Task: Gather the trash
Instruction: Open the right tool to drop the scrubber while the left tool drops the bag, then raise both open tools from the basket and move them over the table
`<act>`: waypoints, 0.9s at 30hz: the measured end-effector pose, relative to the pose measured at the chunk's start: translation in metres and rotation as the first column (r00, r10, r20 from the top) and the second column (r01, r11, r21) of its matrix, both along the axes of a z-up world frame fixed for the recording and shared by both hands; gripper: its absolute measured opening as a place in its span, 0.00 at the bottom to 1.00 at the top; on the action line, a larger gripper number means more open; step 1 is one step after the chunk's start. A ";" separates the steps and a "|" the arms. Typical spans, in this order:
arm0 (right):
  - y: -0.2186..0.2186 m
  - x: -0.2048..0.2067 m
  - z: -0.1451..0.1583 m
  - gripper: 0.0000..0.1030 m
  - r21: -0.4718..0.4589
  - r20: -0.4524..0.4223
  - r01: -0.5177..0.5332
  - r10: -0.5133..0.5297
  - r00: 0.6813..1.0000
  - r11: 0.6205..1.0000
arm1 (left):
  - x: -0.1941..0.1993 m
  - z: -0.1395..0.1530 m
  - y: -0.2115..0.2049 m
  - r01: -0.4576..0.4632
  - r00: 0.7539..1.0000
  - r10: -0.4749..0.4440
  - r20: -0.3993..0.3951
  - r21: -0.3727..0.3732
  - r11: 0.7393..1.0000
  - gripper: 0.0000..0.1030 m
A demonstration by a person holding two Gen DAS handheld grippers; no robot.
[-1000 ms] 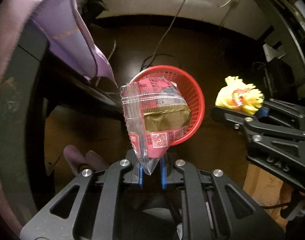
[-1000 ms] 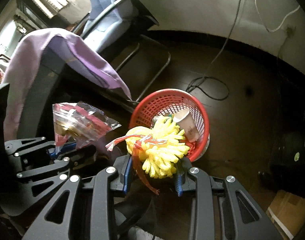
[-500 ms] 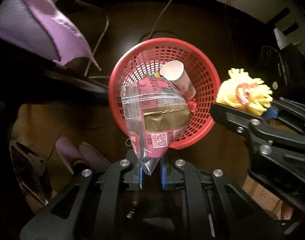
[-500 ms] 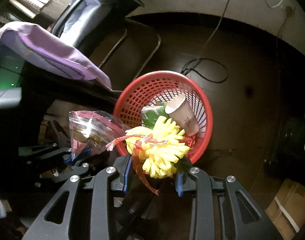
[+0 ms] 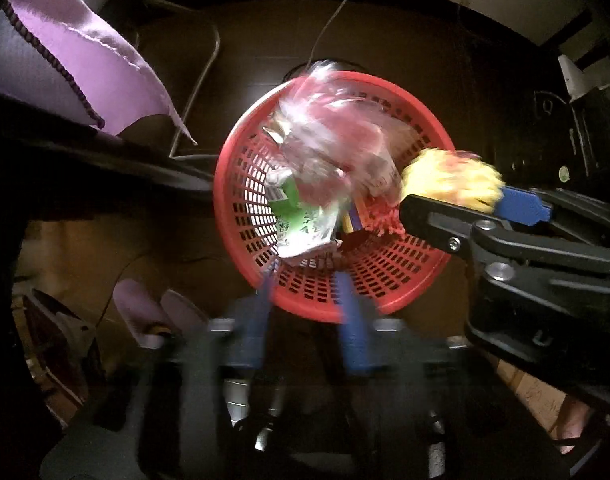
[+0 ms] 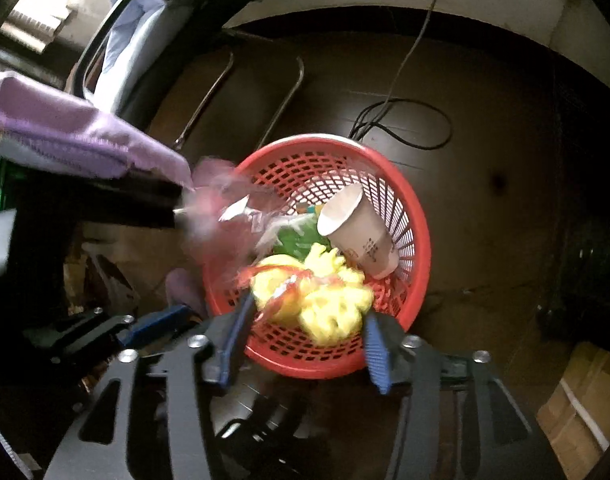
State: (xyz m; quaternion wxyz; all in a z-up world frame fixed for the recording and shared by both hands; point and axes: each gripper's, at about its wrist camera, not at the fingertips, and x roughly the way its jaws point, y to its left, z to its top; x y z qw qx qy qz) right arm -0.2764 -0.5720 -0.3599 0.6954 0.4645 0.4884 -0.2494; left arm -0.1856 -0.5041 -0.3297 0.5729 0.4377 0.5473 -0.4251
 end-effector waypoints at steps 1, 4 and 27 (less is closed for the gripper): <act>-0.001 -0.001 0.002 0.57 0.000 0.001 0.007 -0.007 1.000 1.000 | 0.001 0.003 0.000 -0.006 1.000 0.006 0.004 -0.014 1.000 0.52; -0.002 -0.005 0.006 0.58 -0.011 0.005 0.016 -0.016 1.000 1.000 | 0.002 0.013 0.000 -0.014 1.000 0.013 -0.008 -0.036 0.999 0.55; 0.012 -0.042 0.135 0.69 -0.165 0.146 0.103 -0.079 0.986 0.981 | -0.020 0.154 0.062 0.042 0.999 -0.039 0.017 -0.252 0.967 0.70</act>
